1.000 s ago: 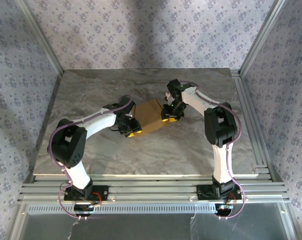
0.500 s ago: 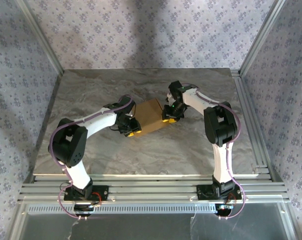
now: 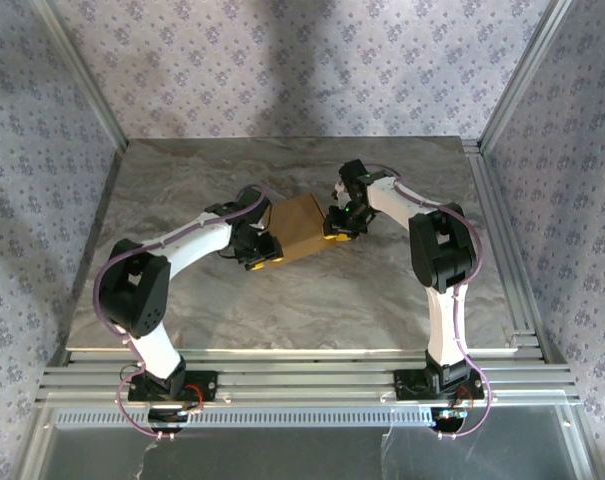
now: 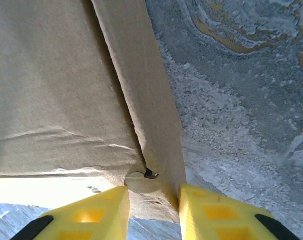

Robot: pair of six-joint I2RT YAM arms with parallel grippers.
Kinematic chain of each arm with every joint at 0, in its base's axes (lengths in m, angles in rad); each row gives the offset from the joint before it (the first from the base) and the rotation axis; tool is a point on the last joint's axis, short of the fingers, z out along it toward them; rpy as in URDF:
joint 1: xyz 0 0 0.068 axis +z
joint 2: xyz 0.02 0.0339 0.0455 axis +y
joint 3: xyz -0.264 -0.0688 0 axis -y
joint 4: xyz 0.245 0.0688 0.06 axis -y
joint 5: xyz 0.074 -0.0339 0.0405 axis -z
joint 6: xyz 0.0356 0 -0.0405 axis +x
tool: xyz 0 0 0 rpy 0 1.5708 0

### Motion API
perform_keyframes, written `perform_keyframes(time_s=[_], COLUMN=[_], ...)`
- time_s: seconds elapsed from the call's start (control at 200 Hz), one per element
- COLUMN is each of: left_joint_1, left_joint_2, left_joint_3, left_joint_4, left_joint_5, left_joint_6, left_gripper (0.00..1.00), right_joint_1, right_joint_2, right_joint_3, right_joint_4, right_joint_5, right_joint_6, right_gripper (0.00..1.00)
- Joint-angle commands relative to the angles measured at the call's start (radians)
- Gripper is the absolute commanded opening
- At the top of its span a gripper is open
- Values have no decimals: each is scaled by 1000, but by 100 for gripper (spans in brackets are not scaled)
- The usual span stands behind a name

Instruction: Fold the paper box

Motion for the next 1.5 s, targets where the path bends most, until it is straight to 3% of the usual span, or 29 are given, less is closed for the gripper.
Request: perform_keyframes(time_s=[0.0,0.185,0.435,0.74,1.054,1.324,1.494], left_joint_1=[16,92,187,189,189,189,189], left_joint_2=[-77,-104,60,288,358,383,392], left_joint_3=[24,67,179,367,364,374,392], left_joint_4=[-75,-84,-56,-116,-167,-202,-221], left_joint_5=[-18,-9,36,-35,-42,-39,-40], left_joint_6=[13,24,79,166,191,201,212], left_gripper=[49,50,51,51,44,43,42], right_joint_1=[-6,-6,-3,-5,-11,-34,-34], right_joint_2=[22,27,30,31,47,27,12], right_joint_3=[1,13,18,22,-18,-103,-125], right_joint_4=[-11,-19,-25,-24,49,203,243], right_joint_5=[-8,-10,-14,-20,-59,-86,-77], right_joint_6=[6,2,-1,1,5,16,10], right_gripper=[32,32,32,31,28,13,13])
